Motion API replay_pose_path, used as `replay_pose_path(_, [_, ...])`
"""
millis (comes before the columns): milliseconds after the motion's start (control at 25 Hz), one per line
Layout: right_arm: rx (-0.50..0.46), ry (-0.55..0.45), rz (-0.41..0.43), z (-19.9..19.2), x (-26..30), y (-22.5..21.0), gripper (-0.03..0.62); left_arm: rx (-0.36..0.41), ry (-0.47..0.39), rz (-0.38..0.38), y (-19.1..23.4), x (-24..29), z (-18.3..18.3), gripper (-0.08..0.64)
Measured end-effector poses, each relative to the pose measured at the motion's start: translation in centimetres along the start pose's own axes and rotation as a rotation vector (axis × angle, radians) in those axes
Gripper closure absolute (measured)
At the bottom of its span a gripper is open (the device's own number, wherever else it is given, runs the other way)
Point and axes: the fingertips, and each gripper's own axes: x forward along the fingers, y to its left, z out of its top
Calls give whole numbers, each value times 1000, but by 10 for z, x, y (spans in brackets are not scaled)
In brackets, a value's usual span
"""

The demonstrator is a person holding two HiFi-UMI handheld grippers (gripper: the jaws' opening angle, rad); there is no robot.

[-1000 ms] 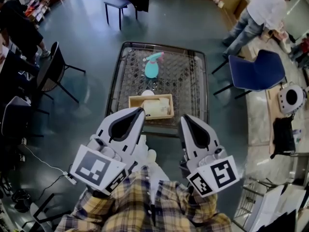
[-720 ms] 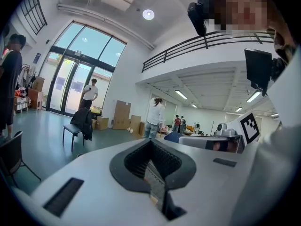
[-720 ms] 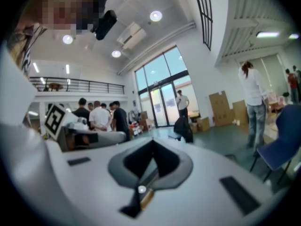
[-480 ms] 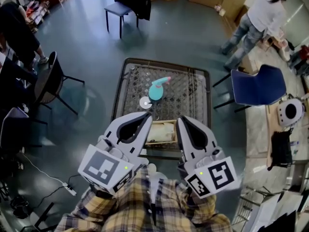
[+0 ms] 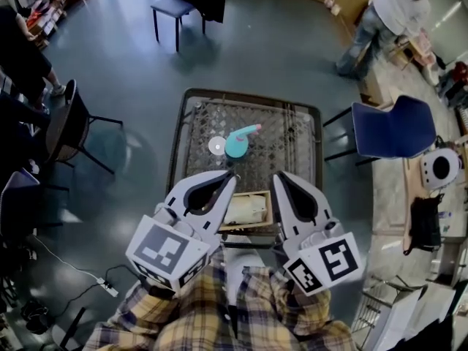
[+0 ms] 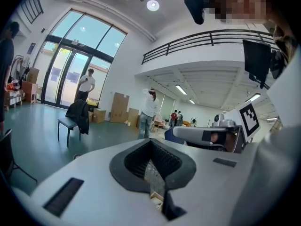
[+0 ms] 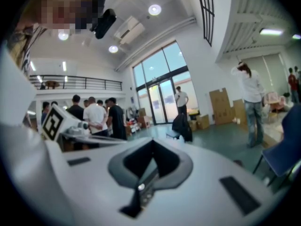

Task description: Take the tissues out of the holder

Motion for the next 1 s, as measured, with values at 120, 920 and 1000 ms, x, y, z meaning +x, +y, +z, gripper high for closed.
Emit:
replay_pose_path(120, [-2, 19, 9, 0, 8, -8, 583, -37, 74, 18, 10, 14, -17, 548])
replay_pose_path(920, [44, 128, 81, -34, 14, -34, 583, -358, 404, 132, 35, 31, -177, 515])
replay_pose_path(1000, [43, 135, 80, -37, 15, -35, 583, -379, 436, 118, 33, 32, -190, 471])
